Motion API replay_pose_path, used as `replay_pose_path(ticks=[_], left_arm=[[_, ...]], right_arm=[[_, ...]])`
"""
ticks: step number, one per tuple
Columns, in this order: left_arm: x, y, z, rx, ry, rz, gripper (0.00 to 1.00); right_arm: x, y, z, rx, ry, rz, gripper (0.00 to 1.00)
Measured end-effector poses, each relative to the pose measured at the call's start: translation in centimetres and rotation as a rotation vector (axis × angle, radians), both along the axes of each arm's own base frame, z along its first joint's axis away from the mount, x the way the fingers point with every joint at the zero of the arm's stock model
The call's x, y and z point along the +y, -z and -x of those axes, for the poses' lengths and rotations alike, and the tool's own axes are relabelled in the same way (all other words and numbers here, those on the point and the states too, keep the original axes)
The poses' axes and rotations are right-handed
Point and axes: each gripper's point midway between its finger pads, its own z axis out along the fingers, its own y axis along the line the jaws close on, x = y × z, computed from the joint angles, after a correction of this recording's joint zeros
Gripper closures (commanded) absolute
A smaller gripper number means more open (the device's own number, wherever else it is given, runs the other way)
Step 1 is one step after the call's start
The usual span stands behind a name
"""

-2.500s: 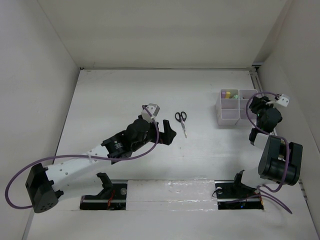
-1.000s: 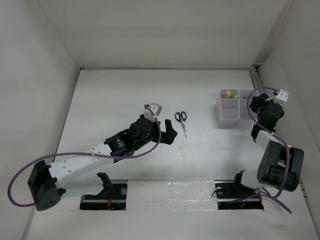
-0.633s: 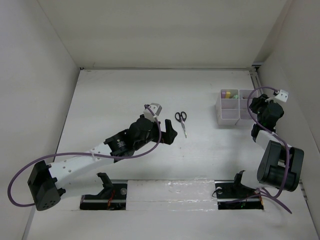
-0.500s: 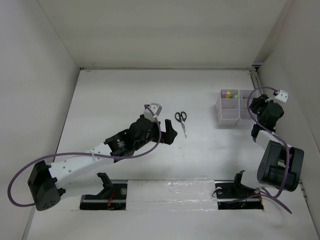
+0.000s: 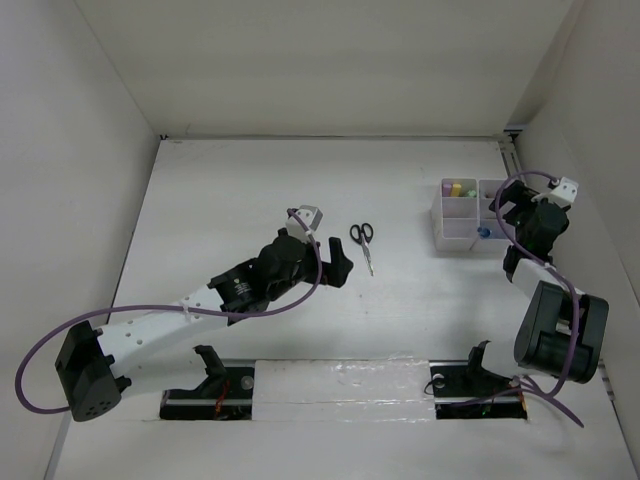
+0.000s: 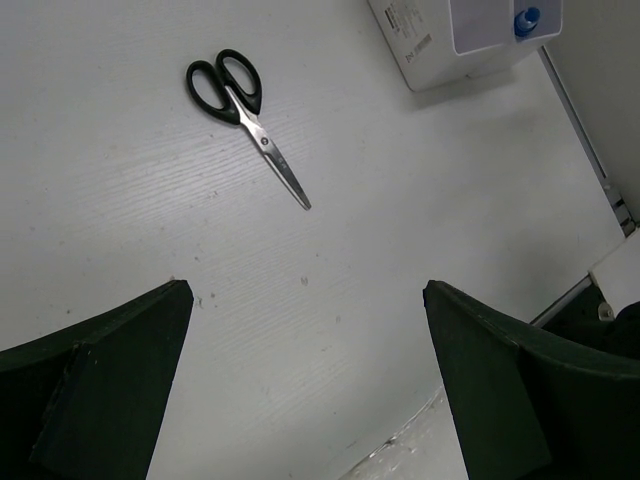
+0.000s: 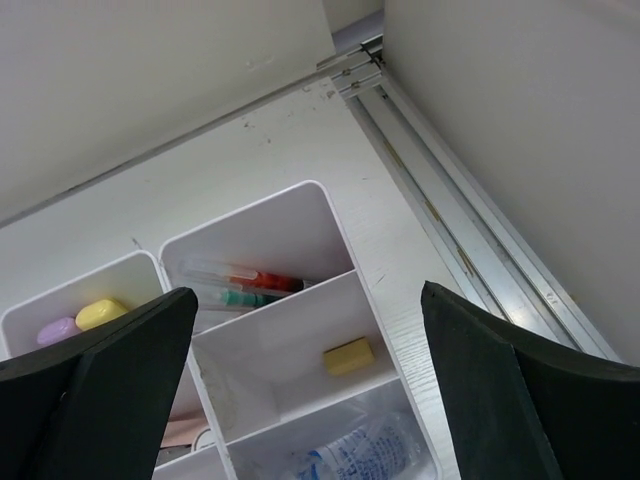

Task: Sort the stationery into containers
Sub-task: Place the stationery in the storage box, then pick up the scissors from the center of the board.

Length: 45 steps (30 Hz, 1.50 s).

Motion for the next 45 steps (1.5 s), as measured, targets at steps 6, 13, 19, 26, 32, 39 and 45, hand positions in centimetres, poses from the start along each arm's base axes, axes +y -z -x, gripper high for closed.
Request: replay_pose_path(ticks=[6,13,19,26,32,39,45], left_arm=[[0.1,0.3,-0.1,0.002,-0.009,-0.011,0.0],[0.2,1.6,-1.7,0.041,-0.039,-0.047,0.0],[-2.3,1.4,-3.9,0.078,-0.056,-0.072,0.0],[-5.6,2.2,-6.7,0.153,-0.116,-0.097,0.0],[-7.6,5.4,-9.4,0.244,-0.211,-0.169,0.0],[-6.0,11.2,-14.0,0.371,-0.384,-0.261,0.14],[-5.4,13.7,-16.9,0.407,-0.501,-0.316,0.22]], right_arm=[[1.4,-2.0,0.1,-0.037,-0.016,0.013,0.0],[8.2,-11.9,-0.8,-0.111,-0.034,0.033,0.0],[17.1,-17.2,2.5,-0.13,-0.108,-0.053,0.0],[19.7,-17.7,8.1,-0.139,-0.251,-0.096,0.0],[19.8,-17.7,11.8,-0.131,-0.295,-0.12,0.0],[22.1,-16.4,14.9,-0.112,-0.442,-0.133,0.0],[23.8,-15.1,15.5,-0.08,-0.517,-0.137,0.0]])
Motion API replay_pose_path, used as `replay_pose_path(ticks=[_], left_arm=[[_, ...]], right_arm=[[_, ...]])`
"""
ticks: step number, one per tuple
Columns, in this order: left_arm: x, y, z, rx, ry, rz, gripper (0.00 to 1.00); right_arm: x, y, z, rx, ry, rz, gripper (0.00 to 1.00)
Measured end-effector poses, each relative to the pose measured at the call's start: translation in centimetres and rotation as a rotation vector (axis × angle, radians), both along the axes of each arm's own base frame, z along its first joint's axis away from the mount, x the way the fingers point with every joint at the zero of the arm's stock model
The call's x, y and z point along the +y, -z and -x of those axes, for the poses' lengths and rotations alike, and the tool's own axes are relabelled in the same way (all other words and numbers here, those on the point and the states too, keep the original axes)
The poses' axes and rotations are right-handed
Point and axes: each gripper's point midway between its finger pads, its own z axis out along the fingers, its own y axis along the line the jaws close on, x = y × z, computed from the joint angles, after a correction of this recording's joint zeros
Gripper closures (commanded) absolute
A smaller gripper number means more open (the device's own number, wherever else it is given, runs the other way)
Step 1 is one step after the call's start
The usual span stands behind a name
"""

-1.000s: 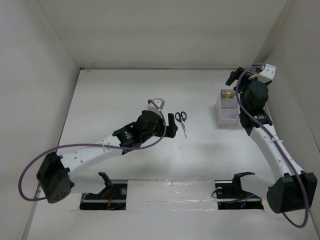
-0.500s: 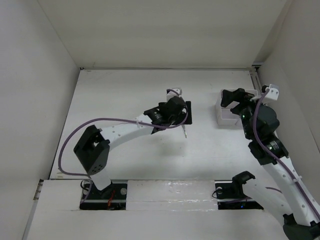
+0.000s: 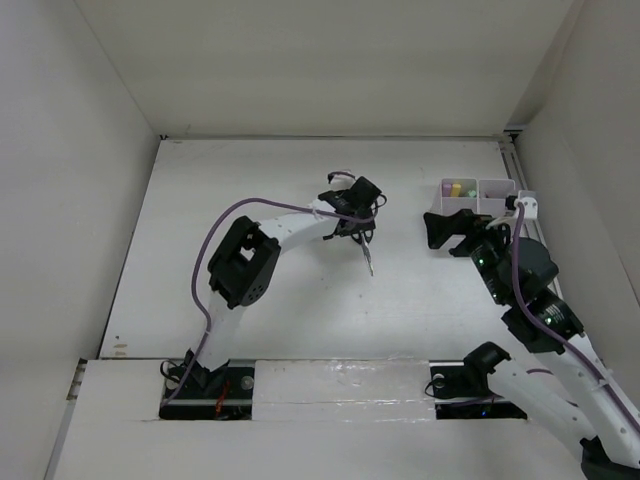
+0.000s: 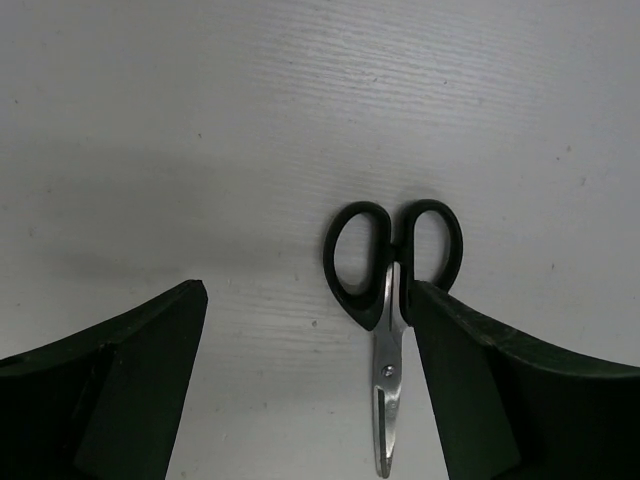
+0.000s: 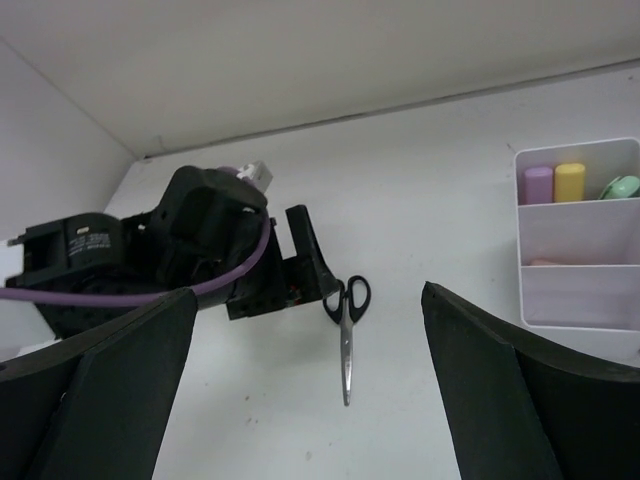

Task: Sort the stationery into containers
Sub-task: Pick up the scissors from the center of the board.

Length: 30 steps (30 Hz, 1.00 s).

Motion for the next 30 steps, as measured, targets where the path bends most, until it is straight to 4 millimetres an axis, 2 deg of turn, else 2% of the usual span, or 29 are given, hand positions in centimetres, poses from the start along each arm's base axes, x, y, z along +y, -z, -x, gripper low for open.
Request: replay_pose_path(ticks=[1,2,5,11,20,21,23,30], left_arm=[[0.1,0.3,0.0,0.01,-0.008,-0.005,0.26],[0.3,0.5,-0.1,0.017,-0.014,-0.01,0.36],[0.7,0.8,-0.3,0.033,-0.034,-0.018,0.45],[1.6,1.5,-0.9,0.056,-0.063,-0.02,0.45],[1.0,2.9,-0.6,0.096,-0.041,-0.013,0.45],[0.9,2.9,-0.6,0.096,-0.038,-0.01,0.47],[0.6,2.9,-0.7,0.1,-0.032,-0.006,0.61],[-0.7,3.3,-2.1,0.103,-0.022,-0.016,0.78]], right_arm=[[0.3,0.3,0.0,0.006,-0.01,0.002,0.0],[0.5,0.5,0.0,0.012,-0.021,0.004,0.0],[1.0,1.2,0.2,0.027,-0.043,0.01,0.0],[1.1,1.2,0.7,0.018,-0.059,0.004,0.0],[0.7,0.4,1.5,-0.016,-0.062,-0.017,0.0],[0.7,0.4,1.5,-0.016,-0.062,-0.017,0.0],[0.7,0.5,1.5,-0.013,-0.062,-0.016,0.0],[0.7,0.5,1.6,-0.014,-0.062,-0.018,0.0]])
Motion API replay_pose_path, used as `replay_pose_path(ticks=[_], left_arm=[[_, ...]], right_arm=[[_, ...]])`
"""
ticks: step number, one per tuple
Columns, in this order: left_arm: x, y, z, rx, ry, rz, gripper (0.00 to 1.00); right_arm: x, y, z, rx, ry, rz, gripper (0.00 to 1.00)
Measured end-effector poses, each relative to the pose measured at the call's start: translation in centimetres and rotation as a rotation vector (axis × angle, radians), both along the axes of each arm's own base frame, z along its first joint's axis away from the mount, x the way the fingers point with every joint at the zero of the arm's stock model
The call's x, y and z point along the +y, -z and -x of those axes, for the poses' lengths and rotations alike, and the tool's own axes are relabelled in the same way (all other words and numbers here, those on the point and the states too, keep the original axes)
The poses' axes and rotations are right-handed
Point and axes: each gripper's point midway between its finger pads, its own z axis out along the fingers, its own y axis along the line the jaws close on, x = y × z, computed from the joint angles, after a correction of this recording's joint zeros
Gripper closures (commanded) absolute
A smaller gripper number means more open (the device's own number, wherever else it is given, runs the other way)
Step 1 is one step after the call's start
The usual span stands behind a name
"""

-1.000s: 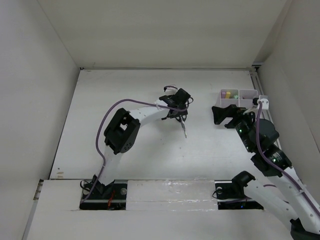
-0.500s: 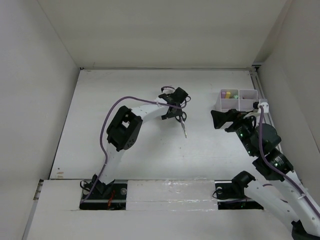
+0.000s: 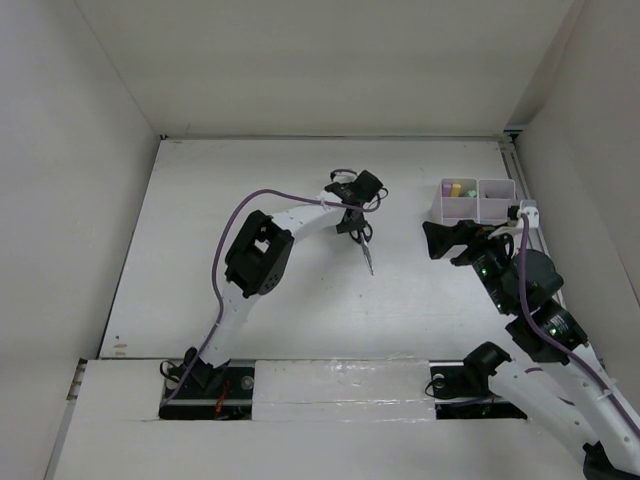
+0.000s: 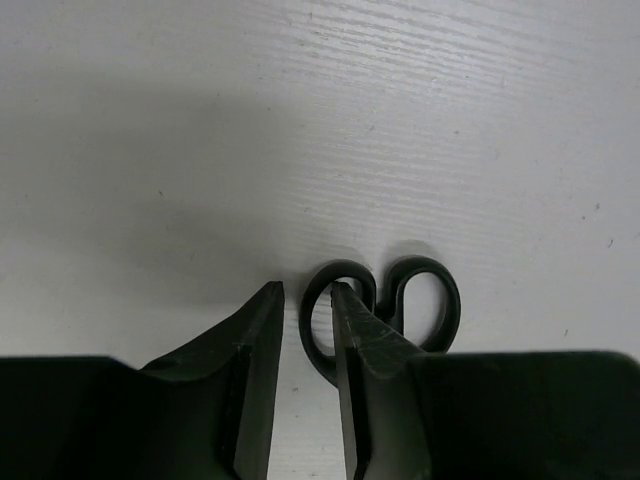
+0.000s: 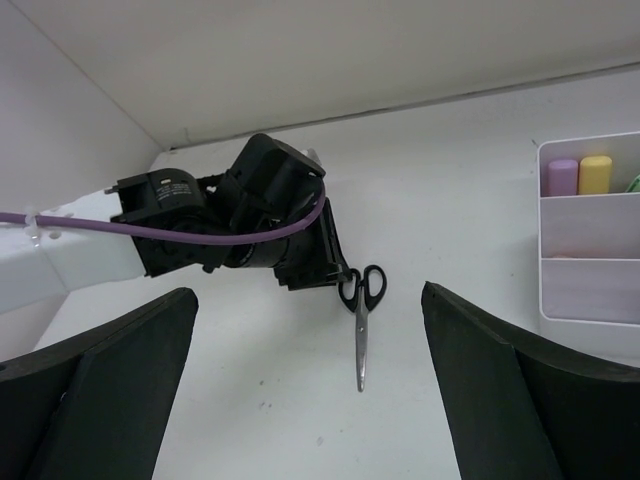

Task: Sort the stationery into containers
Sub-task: Pick up the scissors from the center of the board.

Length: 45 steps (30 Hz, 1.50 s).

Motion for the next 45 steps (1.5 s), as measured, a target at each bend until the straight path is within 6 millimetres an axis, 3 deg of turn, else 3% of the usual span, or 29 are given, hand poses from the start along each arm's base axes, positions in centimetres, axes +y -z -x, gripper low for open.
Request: replay_pose_path(ticks=[3,5,13,15,19,22,28,32,35,41,45], left_arm=[[-0.1,0.1,-0.2,0.005,-0.001,-0.01,0.86],[-0.1,0.1,-0.2,0.005,-0.001,-0.013,1.0],[-0.6,0.2,-0.1,-0.019,0.045,0.028,1.0],[-0.2,0.0,0.8,-0.04,0.068,0.05,1.0],[1.7,-0.5,4.5,-0.053,0.157,0.033,1.0],[1.8,-2.9,6.1,-0.128,0.238,0.046,1.0],[0.9,-12.3,8.2,-0.421,0.382,0.15,1.0],[0.8,-17.0,9.5,-0.559,0.45,0.225,1.0],[1.3,-18.5,10.2,-0.61,0.484,0.246,1.0],[1.8,-19.4,11.6,-0.638,0.564,0.259,1.0],[1.6,-20.5,12.4,-0.658,0.612,0.286,1.0]], right_arm=[[-0.1,-0.1,0.2,-0.004,0.0,-0.004,0.0],[-0.3,-0.3,0.4,-0.011,0.0,-0.01,0.0],[0.1,0.1,0.5,-0.006,-0.017,-0.033,0.0],[0.5,1.1,0.3,0.017,-0.025,-0.026,0.0],[1.2,2.4,-0.1,0.057,-0.048,-0.012,0.0],[1.6,2.9,-0.5,0.075,-0.069,-0.002,0.0],[5.1,4.8,-1.3,0.121,-0.272,0.041,0.01],[7.6,7.1,-0.8,0.171,-0.434,0.082,0.02],[8.5,7.4,0.3,0.162,-0.523,0.09,0.02],[9.5,5.9,1.2,0.091,-0.612,0.084,0.04],[10.4,6.7,0.9,0.112,-0.657,0.087,0.05]])
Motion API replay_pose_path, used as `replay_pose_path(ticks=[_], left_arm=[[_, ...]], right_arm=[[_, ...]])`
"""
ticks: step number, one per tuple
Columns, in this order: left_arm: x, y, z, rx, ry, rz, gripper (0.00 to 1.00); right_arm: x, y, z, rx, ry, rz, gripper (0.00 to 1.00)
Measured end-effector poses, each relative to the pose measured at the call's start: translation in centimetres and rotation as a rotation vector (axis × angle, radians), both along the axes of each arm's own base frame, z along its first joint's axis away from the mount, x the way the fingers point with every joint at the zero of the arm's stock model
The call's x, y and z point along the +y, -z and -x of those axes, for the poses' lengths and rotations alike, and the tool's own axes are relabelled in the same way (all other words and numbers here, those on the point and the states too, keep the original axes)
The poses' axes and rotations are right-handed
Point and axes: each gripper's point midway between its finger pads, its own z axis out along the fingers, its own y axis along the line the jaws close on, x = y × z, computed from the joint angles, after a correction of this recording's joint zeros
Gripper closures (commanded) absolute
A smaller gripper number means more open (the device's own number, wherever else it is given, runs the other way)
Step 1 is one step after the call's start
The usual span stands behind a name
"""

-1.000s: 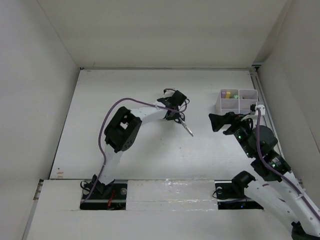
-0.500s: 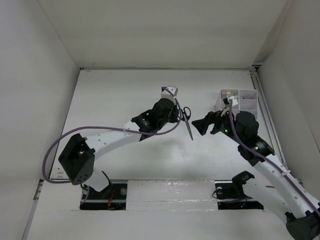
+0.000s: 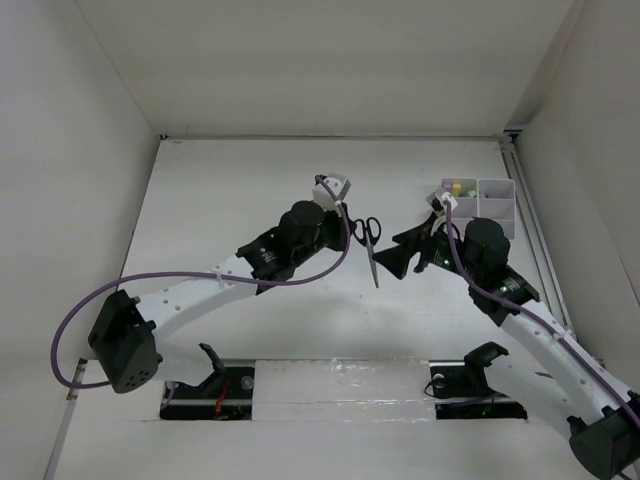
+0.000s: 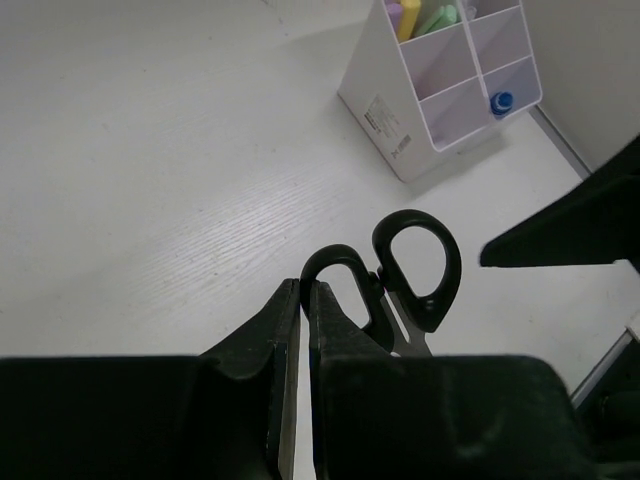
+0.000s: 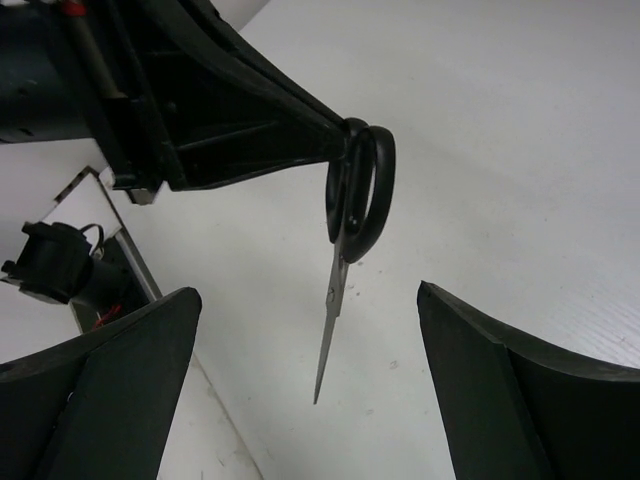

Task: Sort the stationery into containers
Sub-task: Pick up the scissors from the center of the board.

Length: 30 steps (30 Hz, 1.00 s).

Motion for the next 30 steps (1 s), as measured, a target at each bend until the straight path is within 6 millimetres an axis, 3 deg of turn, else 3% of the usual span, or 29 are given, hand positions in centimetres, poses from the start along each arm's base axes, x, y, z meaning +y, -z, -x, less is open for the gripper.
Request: replay_pose_path(ticks=[8,12,16,19,20,23,24,26,27,28,29,30], left_arm=[[-1.0,-1.1,1.4,-0.017,0.109,0.023,1.0],[-1.3,-1.1,1.9,-0.014,0.146,0.026,1.0],[-1.6,-1.1,2.3,-0.014,0.174,0.026,1.0],[-1.7,-1.1,2.5,-0.013,0.19,0.026,1.0],[-1.8,-1.1,2.6,-0.014,0.195,0.026,1.0],[-1.9,-1.1,2.7,-0.014,0.208,0.024,1.0],[-1.9,-1.1,2.8,-0.015,0.212,0.025,1.0],[-1.9,-1.1,2.7,-0.018,0.213,0.022,0.99],[-1.8,-1.1,2.7,-0.02,0.212,0.022,0.71],[-1.8,-1.1,2.6,-0.026,0.212,0.017,0.55],[-1.7,-1.1,2.6,-0.024,0.209,0.018,0.31],[-1.5,-1.1,2.3,-0.031,0.187,0.013,0.01]], right_arm=[[0.8,1.2,-1.1,0.03,-0.017,0.011,0.06],[1.1,0.7,-1.6,0.006,-0.018,-0.006,0.12],[1.8,1.5,-2.2,0.032,-0.029,-0.006,0.2],[2.4,2.7,-2.4,0.072,-0.041,0.008,0.33],[2.6,3.1,-2.4,0.083,-0.045,0.01,0.48],[3.2,3.5,-2.3,0.099,-0.065,0.01,0.77],[3.4,3.4,-2.2,0.101,-0.071,0.006,0.99],[3.6,3.3,-2.2,0.101,-0.075,0.002,1.0],[3.6,3.3,-2.1,0.103,-0.076,-0.002,1.0],[3.7,3.3,-2.2,0.102,-0.077,-0.001,1.0],[3.7,3.4,-2.3,0.098,-0.077,0.001,1.0],[3.7,3.6,-2.3,0.096,-0.078,0.008,1.0]])
